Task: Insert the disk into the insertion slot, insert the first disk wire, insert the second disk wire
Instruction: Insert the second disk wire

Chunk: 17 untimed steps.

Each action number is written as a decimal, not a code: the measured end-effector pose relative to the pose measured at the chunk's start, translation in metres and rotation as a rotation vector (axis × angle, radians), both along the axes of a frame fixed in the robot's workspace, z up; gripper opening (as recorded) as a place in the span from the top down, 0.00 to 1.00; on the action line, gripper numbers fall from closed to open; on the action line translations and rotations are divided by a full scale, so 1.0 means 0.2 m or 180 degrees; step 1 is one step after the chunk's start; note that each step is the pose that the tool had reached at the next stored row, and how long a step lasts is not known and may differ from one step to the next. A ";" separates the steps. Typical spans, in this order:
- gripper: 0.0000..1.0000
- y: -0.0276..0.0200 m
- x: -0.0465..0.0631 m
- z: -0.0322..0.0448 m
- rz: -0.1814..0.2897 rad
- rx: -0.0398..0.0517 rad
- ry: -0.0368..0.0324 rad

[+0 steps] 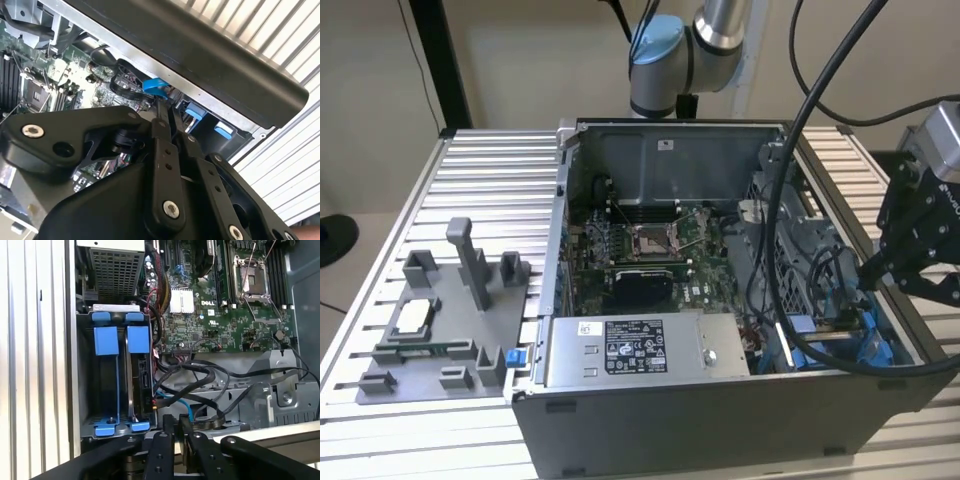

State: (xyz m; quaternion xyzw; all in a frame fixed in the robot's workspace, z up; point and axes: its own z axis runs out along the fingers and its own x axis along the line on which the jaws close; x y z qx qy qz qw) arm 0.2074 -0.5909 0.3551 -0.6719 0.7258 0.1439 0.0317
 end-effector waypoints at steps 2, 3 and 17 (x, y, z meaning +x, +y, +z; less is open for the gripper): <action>1.00 -0.001 0.00 0.000 0.0000 0.0000 0.0000; 1.00 -0.001 0.00 0.000 0.0000 0.0000 0.0000; 1.00 0.007 -0.09 0.104 -0.0002 0.0000 -0.0001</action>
